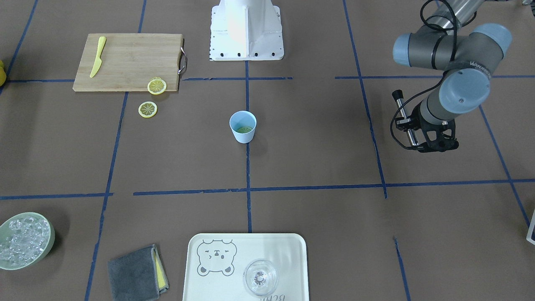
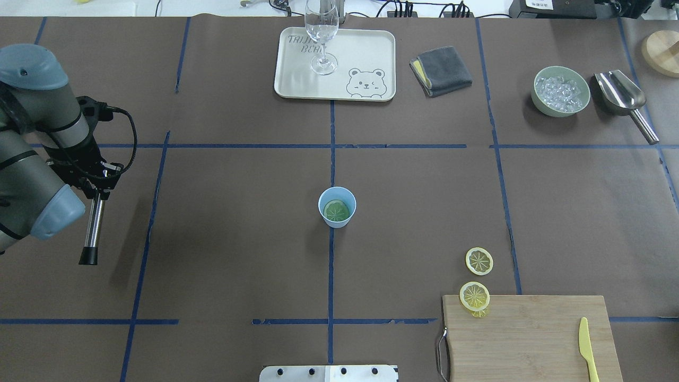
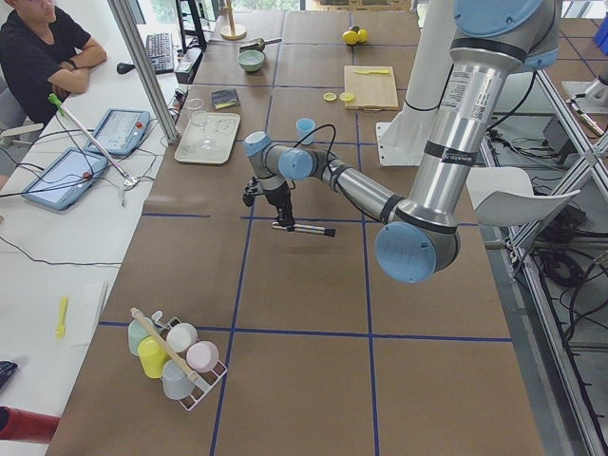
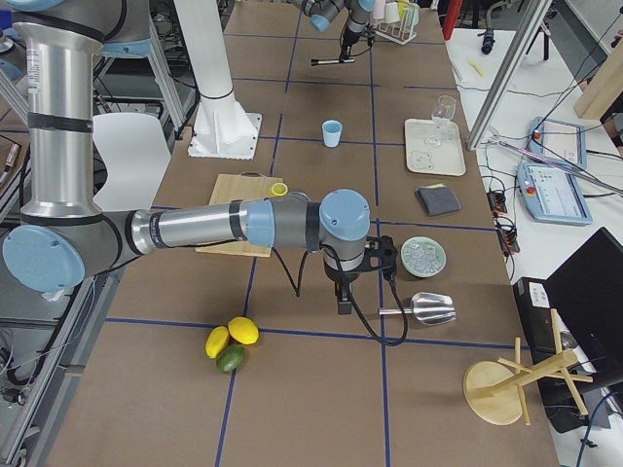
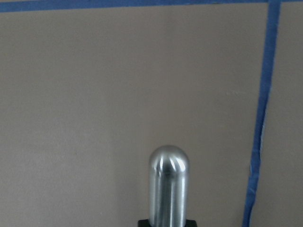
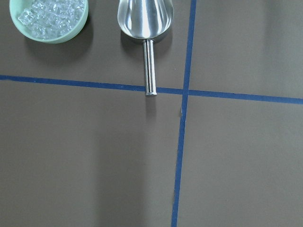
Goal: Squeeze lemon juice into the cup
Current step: 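Lay the muddler down on the table and open the left gripper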
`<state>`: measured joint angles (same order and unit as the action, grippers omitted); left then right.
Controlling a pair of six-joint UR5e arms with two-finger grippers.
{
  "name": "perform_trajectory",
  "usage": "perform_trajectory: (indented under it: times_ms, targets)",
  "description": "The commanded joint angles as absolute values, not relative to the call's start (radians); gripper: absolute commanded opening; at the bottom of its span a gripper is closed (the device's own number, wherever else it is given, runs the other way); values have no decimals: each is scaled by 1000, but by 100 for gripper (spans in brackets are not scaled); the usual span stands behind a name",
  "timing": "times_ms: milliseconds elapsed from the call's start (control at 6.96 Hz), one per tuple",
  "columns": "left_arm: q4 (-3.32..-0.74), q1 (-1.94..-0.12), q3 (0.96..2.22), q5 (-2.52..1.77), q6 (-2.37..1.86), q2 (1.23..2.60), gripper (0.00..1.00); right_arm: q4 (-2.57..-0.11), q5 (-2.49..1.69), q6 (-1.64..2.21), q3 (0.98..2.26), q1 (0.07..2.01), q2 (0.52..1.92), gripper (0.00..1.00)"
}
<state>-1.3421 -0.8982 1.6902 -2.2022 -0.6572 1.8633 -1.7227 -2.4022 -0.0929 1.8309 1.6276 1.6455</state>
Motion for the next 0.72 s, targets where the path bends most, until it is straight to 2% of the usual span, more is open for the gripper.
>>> perform_trajectory:
  times_ms: [0, 144, 287, 575]
  targets:
    - [-1374, -899, 1637, -2201, -657, 1870, 0, -1723, -2402, -91, 1835, 1628, 1646, 100]
    - [-1374, -899, 1634, -2201, -658, 1871, 40, -1723, -2401, -92, 1832, 1628, 1647, 100]
    - [-1387, -899, 1635, -2201, -667, 1868, 99, -1723, -2398, -94, 1833, 1628, 1651, 100]
    - [-1410, -907, 1644, -2200, -667, 1867, 100, -1724, -2396, -94, 1824, 1626, 1663, 100]
